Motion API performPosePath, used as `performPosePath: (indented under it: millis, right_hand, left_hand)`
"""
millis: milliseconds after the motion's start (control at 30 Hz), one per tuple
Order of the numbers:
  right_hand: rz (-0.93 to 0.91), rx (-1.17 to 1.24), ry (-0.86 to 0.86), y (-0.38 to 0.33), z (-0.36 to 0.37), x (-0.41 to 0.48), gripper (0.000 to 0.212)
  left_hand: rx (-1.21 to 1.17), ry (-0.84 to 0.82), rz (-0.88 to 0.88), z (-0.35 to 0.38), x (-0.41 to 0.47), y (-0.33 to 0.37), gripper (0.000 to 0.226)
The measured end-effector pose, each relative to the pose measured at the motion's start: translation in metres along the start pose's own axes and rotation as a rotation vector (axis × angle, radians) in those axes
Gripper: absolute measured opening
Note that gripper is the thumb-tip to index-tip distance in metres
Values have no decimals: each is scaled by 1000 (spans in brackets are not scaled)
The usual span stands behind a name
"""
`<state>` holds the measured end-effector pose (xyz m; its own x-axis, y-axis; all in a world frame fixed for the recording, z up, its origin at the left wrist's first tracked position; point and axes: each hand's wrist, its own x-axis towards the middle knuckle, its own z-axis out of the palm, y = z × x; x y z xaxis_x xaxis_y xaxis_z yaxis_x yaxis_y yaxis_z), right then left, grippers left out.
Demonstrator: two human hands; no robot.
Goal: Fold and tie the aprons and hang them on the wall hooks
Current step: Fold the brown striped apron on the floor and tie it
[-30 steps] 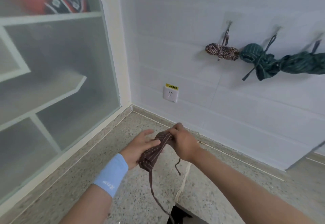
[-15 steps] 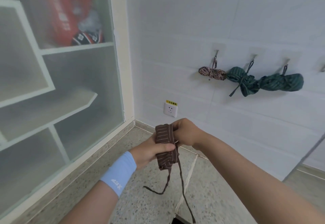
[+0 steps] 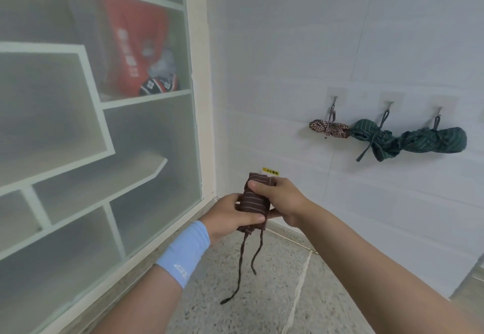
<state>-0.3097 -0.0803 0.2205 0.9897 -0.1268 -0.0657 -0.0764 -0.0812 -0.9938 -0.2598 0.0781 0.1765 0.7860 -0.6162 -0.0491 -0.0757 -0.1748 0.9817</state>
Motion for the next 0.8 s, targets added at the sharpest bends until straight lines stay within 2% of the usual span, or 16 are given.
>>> performPosePath:
  millis: [100, 167, 233, 333, 433, 500, 567, 700, 800]
  right_hand:
    - [-55, 68, -6, 0, 10, 3, 35]
    - [30, 183, -125, 1, 8, 8, 43]
    - [121, 257, -270, 4, 3, 13, 42]
    - [223, 206, -389, 5, -4, 20, 44]
    - [215, -142, -285, 0, 2, 17, 31]
    - [108, -379, -145, 2, 9, 17, 26]
    - [-9, -593, -51, 4, 13, 17, 27]
    - [-133, -1044, -94, 3, 17, 11, 26]
    - [-196, -1298, -111, 5, 19, 7, 30]
  left_hand:
    - [-68, 37, 0, -13, 0, 4, 61]
    - [-160, 30, -33, -24, 0, 5, 63]
    - [-199, -43, -68, -35, -2, 2, 59]
    - [-233, -117, -82, -44, -8, -1, 43]
    - [-356, -79, -75, -45, -11, -3, 40]
    - [-366, -56, -58, -45, -10, -1, 32]
    - [-286, -21, -54, -47, -6, 0, 35]
    - [-39, 95, -81, -46, 0, 1, 36]
    - [110, 229, -93, -41, 4, 3, 27]
